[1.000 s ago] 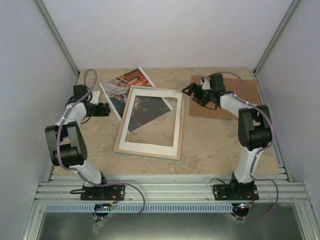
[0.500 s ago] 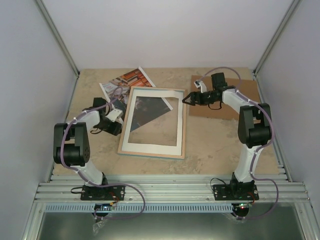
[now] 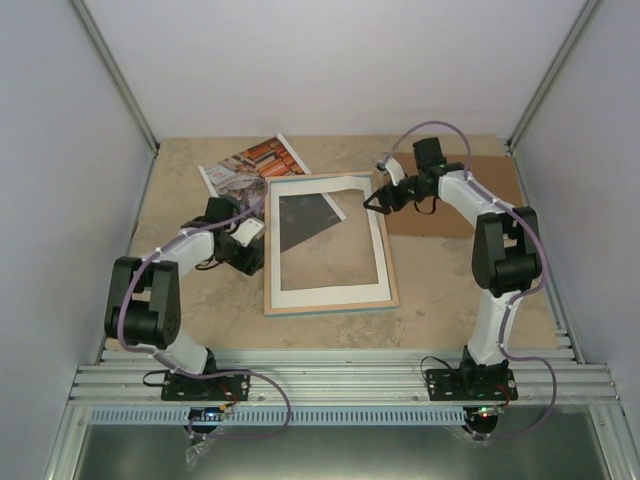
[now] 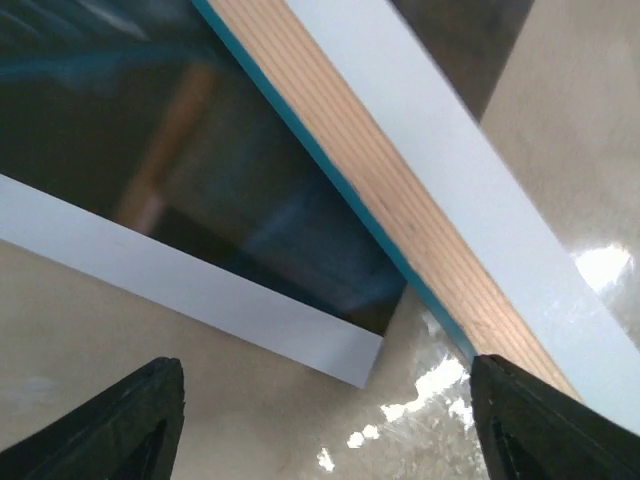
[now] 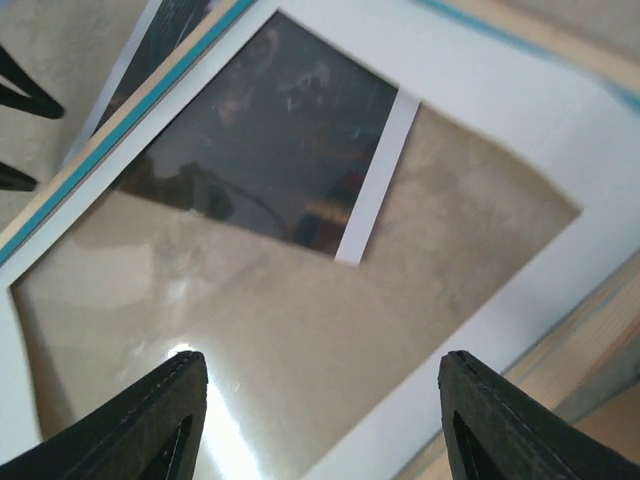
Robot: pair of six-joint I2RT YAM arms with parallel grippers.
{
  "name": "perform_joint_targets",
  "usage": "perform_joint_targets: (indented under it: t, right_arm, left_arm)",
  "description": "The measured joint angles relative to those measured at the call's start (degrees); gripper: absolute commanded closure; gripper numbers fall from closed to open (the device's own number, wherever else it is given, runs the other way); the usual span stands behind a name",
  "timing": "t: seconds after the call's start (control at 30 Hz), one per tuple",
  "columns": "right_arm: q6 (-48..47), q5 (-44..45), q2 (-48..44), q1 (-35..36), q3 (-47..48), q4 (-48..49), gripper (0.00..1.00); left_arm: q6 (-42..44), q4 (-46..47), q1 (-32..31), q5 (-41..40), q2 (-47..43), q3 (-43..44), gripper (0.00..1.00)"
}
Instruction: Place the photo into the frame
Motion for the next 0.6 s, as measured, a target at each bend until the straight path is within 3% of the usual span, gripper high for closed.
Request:
perform_joint_targets:
  t: [0.07, 0.3, 0.43, 0.6]
  right_arm:
    - [0.17, 2.45, 0.48, 1.44, 1.46, 2.25, 0.38]
    - [3.04, 6.91, 6.8, 4.42, 8.35, 7.34, 0.38]
    - [3.93, 7.39, 6.86, 4.24, 7.76, 7.78, 0.38]
    - [4.37, 7.39, 6.58, 4.52, 7.65, 8.52, 0.38]
  left_arm:
    - [-1.9, 1.2, 0.55, -0.2, -2.16, 0.24, 0.01]
    - [-10.71, 8.92, 3.39, -5.75, -4.17, 9.09, 0.01]
    - [-18.58, 10.32, 8.17, -4.98, 1.88, 19.12, 0.0]
    - [-27.28, 11.13, 17.7, 1.51, 12.52, 29.62, 0.01]
